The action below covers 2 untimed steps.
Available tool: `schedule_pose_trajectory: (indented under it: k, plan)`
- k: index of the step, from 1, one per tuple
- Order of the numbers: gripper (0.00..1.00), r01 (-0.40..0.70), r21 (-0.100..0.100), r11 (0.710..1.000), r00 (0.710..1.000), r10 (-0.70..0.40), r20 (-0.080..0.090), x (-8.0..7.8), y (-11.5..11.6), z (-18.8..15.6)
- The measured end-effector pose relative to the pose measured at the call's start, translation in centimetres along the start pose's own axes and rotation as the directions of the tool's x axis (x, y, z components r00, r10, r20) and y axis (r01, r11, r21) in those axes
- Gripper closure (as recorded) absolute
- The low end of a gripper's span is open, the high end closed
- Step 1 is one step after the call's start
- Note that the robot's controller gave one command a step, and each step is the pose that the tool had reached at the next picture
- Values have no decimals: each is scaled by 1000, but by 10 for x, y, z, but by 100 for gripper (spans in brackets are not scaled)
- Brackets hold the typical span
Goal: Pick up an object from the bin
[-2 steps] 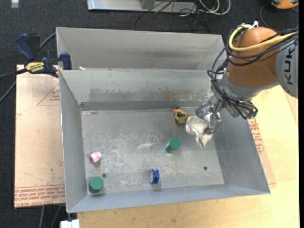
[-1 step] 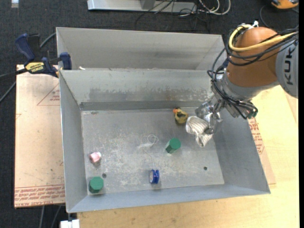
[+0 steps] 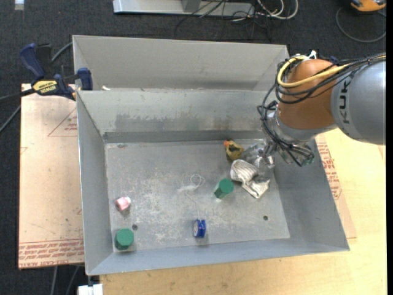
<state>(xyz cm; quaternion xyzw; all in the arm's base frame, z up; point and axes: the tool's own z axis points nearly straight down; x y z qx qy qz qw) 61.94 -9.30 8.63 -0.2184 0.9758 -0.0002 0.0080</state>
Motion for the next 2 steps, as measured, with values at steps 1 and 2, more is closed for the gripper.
schedule_pose_trajectory:
  k: [1, 2]
  plan:
    - [100, -3, -4, 1000, 1000, 3, -7, 15, 16, -75]
    - [100, -1, 2, 1000, 1000, 1, 2, 12, 16, -131]
